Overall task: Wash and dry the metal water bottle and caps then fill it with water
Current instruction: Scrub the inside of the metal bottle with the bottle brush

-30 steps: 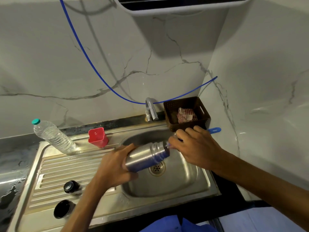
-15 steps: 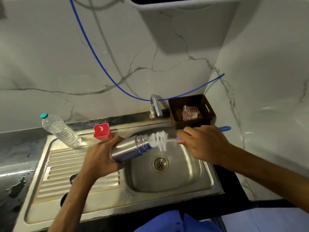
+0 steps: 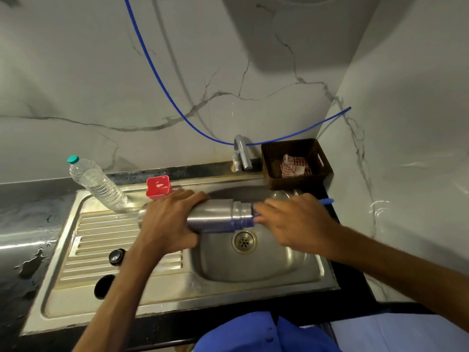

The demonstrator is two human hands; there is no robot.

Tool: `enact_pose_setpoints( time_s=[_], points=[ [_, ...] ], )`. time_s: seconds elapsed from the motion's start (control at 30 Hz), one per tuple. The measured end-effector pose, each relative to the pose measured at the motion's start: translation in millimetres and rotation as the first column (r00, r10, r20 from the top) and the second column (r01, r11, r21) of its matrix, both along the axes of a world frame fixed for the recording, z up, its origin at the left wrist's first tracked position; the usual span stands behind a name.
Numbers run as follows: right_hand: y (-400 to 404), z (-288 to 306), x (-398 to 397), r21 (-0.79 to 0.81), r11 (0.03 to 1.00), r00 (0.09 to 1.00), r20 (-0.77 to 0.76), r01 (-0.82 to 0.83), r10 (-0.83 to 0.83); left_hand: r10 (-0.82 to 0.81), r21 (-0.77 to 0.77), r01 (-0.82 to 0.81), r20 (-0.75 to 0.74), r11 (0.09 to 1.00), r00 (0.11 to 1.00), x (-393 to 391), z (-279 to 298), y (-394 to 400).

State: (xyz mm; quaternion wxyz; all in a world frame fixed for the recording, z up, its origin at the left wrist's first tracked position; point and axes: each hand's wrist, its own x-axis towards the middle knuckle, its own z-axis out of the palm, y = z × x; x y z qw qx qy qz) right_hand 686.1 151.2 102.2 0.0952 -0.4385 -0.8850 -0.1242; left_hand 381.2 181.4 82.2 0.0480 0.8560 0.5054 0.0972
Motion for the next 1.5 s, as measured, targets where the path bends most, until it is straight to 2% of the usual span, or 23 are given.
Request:
enact_pose_setpoints(
  time_s=[0.07, 0.17, 0.23, 0.33, 0.43, 0.5, 0.6, 0.7, 0.8, 0.87, 1.1, 1.3, 1.5],
  points=[
    [-4.7, 0.1, -8.4, -0.003, 1.0, 0.999, -0.036, -0.004, 0.004, 0.009, 0.028, -0.009, 0.007, 1.0, 1.0, 2.7, 13.6, 0.4],
    [-4.2, 8.4, 9.9, -0.001, 0.994, 0.99, -0.097, -0.105, 0.104, -0.027, 0.005, 0.027, 0.058, 1.0, 0.998, -15.9, 17.0, -10.8],
    [-2.4, 11.4, 19.5, -0.041, 0.997, 0.99, -0.13, -0.059, 0.053, 0.006, 0.046, -0.007, 0.039, 0.999, 0.999, -21.4, 13.5, -11.9],
    [-3.1, -2.1, -2.7, -0.041, 0.999, 0.995, -0.092, 0.033, -0.037, 0.101, 0.053, -0.101, 0.003, 0.993, 0.995, -16.7, 0.8, -9.1],
    [-13.2, -21.0, -31.3, -0.29, 0.956, 0.999, 0.017, -0.039, 0.046, -0.003, -0.05, 0.001, -0.035, 0.999, 0.999, -16.6, -22.9, -21.4],
    [-16.1, -19.8, -24.6, -0.352, 0.934, 0.995, 0.047, -0.066, 0.088, -0.007, -0.132, 0.007, -0.002, 0.991, 1.0, -24.4, -34.4, -31.3],
    [-5.9, -12.8, 8.2, -0.193, 0.971, 0.99, -0.051, -0.14, 0.132, 0.085, -0.168, -0.072, 0.071, 0.983, 0.994, -40.2, -44.0, -46.0],
    [-3.4, -14.2, 15.9, -0.155, 0.979, 0.984, -0.144, -0.129, 0.107, 0.088, -0.162, -0.083, 0.023, 0.983, 0.996, -40.8, -48.7, -52.7],
    [-16.7, -21.3, -6.9, -0.141, 0.987, 0.994, -0.092, -0.074, 0.061, 0.118, -0.187, -0.109, 0.041, 0.976, 0.992, -38.2, -50.4, -52.8],
    [-28.7, -21.7, -12.8, -0.149, 0.984, 0.995, -0.041, -0.094, 0.089, 0.125, -0.209, -0.104, 0.09, 0.972, 0.988, -42.8, -54.5, -58.1],
    [-44.5, -16.4, -14.6, -0.148, 0.989, 0.996, -0.083, -0.028, 0.016, 0.131, -0.247, -0.093, 0.143, 0.965, 0.981, -25.5, -59.6, -69.3],
    [-64.7, -20.0, -26.8, -0.143, 0.987, 0.981, -0.17, 0.071, -0.095, 0.064, -0.022, -0.061, 0.132, 0.998, 0.989, -33.9, -53.2, -55.2],
    [-72.4, -20.9, -27.6, -0.18, 0.961, 0.952, -0.183, 0.212, -0.244, -0.002, 0.108, -0.01, 0.108, 0.994, 0.994, -26.1, -34.5, -40.5]
  ],
)
